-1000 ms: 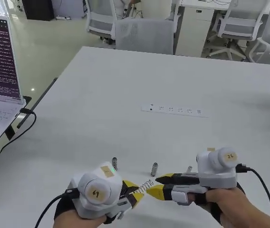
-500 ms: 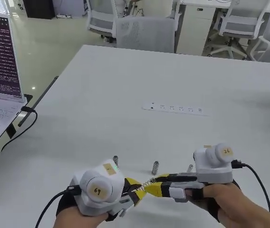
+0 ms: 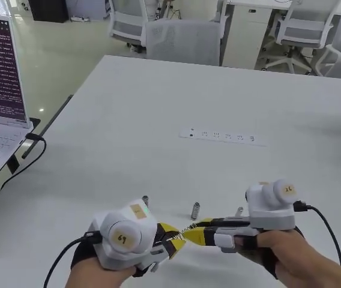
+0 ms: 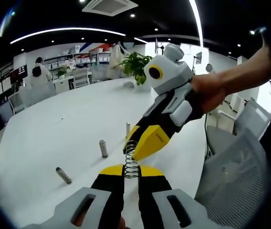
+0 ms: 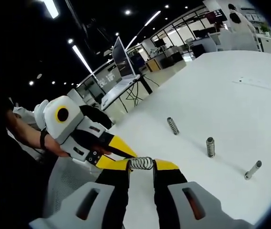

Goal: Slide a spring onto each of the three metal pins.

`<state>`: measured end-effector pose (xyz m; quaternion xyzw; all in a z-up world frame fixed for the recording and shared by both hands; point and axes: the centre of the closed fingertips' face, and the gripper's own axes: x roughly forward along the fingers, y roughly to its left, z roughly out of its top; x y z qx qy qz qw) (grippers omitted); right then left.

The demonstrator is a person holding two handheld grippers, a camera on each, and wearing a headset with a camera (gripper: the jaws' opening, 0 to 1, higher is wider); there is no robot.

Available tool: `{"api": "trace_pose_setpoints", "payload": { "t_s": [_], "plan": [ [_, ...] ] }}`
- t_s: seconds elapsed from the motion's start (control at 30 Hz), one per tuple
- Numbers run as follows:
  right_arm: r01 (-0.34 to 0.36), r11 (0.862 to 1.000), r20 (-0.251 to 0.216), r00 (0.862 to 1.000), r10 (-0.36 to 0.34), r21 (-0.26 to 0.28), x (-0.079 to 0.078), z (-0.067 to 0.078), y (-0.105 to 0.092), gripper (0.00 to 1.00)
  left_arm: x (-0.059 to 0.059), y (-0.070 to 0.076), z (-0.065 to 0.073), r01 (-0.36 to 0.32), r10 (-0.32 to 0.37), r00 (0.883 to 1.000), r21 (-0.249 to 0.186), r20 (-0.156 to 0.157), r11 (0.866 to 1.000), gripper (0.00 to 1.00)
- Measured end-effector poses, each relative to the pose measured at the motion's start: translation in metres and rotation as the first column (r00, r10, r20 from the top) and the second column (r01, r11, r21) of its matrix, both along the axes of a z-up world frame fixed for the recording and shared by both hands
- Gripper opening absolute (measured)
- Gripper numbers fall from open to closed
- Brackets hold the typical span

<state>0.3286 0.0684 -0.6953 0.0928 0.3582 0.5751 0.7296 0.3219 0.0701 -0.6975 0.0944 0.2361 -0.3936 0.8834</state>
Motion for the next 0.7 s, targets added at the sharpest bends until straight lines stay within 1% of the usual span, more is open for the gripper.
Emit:
{"api": "trace_pose_setpoints", "payload": {
  "t_s": [0.3,0.43,0.53,0.6,0.7],
  "plan": [
    [-0.001,1.000,-0.013,1.000,0.001,0.013,0.000,0.004,-0.002,0.16,-0.001,-0.002,0.002,0.015,-0.015,1.000,-0.010,0.002,1.000,0.02],
    [-0.002,1.000,-0.028,1.000,0.002,0.025,0.000,0.006,-0.004,0.16,-0.001,-0.004,0.004,0.024,-0.024,1.000,-0.016,0.006,1.000,0.02],
    [0.003,0.999,-0.037,0.999,-0.001,0.040,0.001,0.009,-0.005,0.14,-0.002,-0.004,0.005,0.032,-0.032,0.999,-0.019,0.011,0.999,0.02],
    [0.004,0.998,-0.054,0.999,-0.001,0.055,0.000,0.011,-0.005,0.13,-0.002,-0.004,0.006,0.035,-0.034,0.999,-0.018,0.013,0.999,0.02],
    [0.002,0.998,-0.055,0.999,0.001,0.055,0.000,0.012,-0.005,0.13,-0.001,-0.006,0.006,0.038,-0.038,0.999,-0.022,0.014,0.999,0.02]
  ]
}}
